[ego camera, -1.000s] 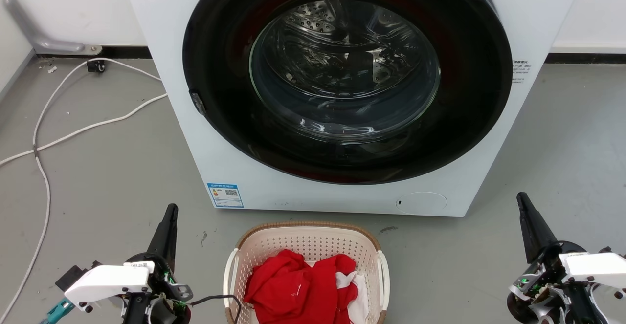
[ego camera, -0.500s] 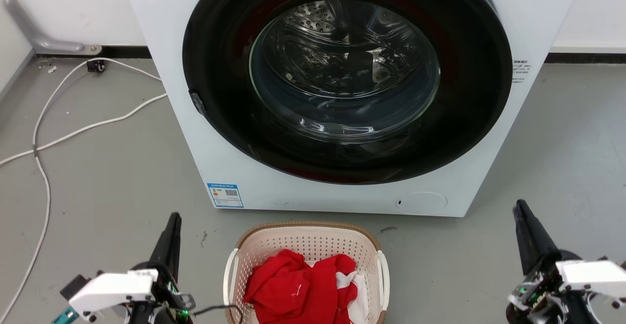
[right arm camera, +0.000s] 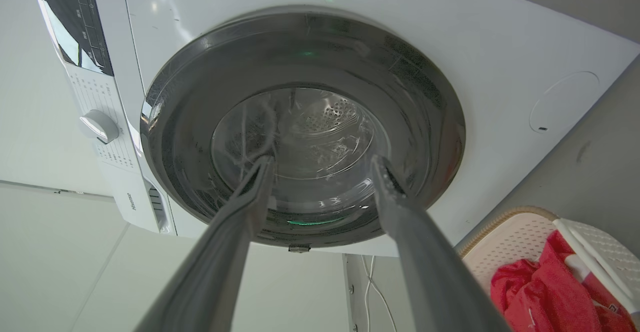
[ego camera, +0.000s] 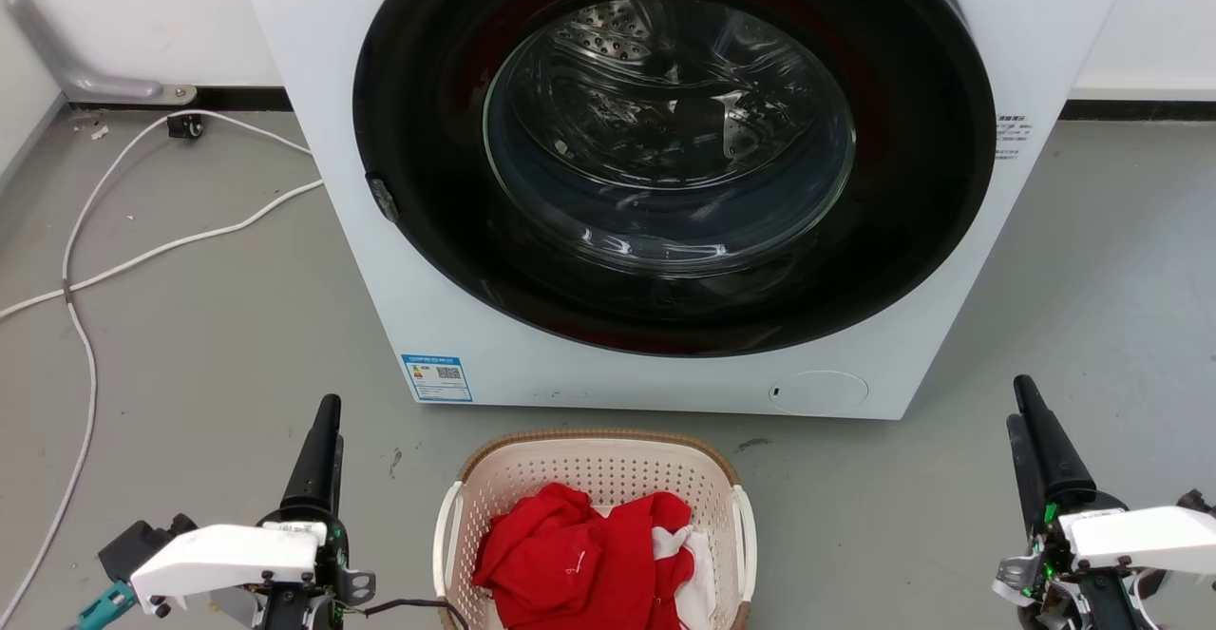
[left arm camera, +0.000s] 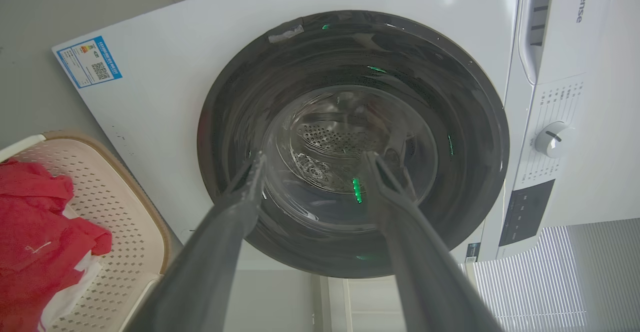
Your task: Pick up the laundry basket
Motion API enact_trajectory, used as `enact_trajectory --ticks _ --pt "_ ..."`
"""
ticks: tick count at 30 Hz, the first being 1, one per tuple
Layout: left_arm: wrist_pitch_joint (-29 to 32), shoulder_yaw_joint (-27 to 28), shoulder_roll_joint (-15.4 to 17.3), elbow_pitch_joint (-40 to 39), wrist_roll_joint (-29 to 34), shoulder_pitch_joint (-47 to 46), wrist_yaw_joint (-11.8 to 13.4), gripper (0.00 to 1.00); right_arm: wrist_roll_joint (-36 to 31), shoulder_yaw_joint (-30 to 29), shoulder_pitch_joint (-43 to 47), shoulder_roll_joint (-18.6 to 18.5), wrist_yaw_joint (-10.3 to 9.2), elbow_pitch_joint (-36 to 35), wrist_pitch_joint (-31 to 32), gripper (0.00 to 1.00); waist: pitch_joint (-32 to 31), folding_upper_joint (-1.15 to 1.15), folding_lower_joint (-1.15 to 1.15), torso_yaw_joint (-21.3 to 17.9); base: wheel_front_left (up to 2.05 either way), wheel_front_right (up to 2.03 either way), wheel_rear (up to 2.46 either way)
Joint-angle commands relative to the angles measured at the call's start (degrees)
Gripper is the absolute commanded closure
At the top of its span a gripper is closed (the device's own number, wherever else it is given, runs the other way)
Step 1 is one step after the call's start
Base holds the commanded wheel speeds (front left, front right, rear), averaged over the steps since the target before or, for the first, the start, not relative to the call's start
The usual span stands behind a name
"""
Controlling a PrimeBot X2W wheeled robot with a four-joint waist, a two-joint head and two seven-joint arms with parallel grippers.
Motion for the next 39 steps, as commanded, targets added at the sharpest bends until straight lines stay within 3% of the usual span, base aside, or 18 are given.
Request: enact_trajectory --ticks 1,23,39 --pt "-0.81 -0.32 0.16 -1.95 2.93 -0.91 0.51 0.0 -3.45 0.29 -0.41 -0.12 0.01 -2.05 -0.62 0.0 0.03 0.0 -0.01 0.01 0.0 0.0 0.0" --pt "-6.17 -4.05 0.21 -8.05 27.66 0.75 5.76 0.0 -33.3 3.84 2.32 -0.09 0.01 -8.99 -5.95 0.0 0.32 0.0 -0.01 -0.03 0.0 0.0 0.0" --pt "-9.22 -5.01 0.23 -9.86 39.88 2.19 6.51 0.0 -47.68 5.51 4.03 -0.06 0.02 -11.41 -8.98 0.0 0.36 0.0 -0.01 0.13 0.0 0.0 0.0"
